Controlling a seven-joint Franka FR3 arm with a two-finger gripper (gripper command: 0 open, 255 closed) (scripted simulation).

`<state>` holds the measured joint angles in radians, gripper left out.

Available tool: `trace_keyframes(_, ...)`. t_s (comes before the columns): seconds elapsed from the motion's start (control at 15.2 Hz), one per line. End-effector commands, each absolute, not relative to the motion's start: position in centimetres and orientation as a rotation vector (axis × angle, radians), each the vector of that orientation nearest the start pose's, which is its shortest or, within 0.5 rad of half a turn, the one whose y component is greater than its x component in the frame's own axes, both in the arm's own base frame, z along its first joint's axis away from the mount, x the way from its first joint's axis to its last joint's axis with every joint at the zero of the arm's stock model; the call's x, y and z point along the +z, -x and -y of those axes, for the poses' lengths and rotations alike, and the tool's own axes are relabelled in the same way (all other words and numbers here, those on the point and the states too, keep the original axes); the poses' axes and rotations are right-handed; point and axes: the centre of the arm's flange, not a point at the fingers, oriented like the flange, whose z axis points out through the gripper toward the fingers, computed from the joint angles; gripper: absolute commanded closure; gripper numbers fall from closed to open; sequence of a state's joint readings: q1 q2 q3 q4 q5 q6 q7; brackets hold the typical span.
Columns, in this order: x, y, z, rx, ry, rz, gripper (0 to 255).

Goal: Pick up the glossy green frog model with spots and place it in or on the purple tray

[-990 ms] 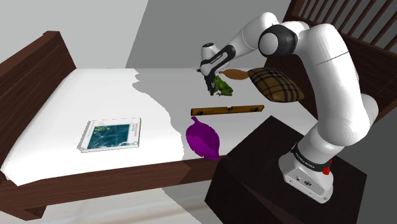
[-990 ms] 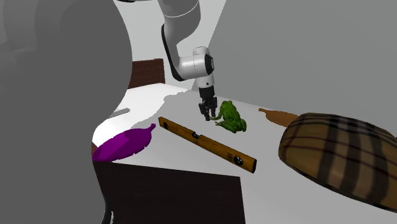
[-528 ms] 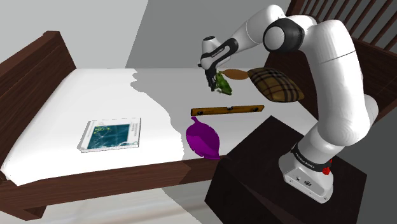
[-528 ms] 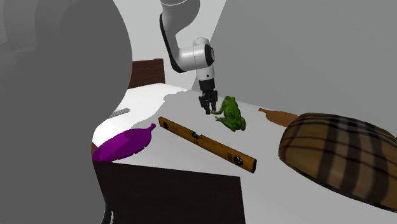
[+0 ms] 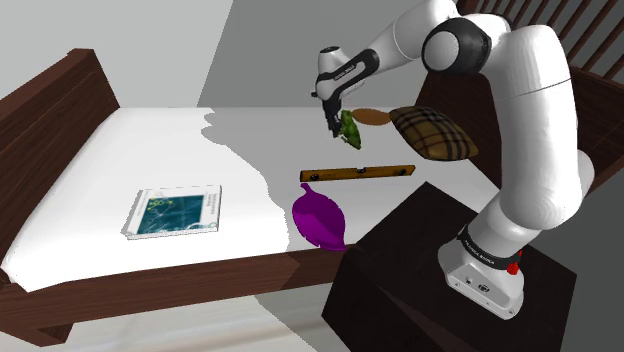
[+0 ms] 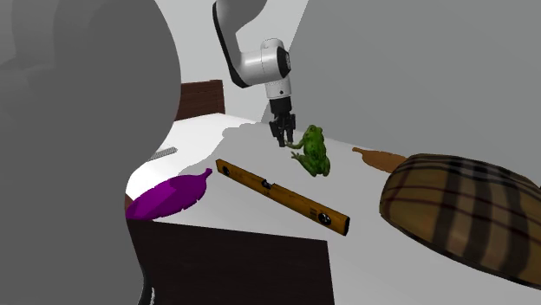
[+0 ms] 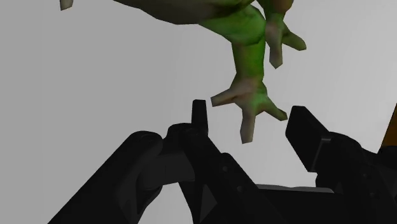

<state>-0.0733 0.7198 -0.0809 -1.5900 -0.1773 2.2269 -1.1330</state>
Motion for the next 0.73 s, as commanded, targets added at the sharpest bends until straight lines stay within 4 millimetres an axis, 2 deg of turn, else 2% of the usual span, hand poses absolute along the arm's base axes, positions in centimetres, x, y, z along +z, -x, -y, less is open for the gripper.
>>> trace_keyframes(0.0,20.6,-67.1,8.7,0.291,2.745,1.704,255)
trace_keyframes(0.66,19.6,-60.6,-2.8,0.291,2.745,1.704,255)
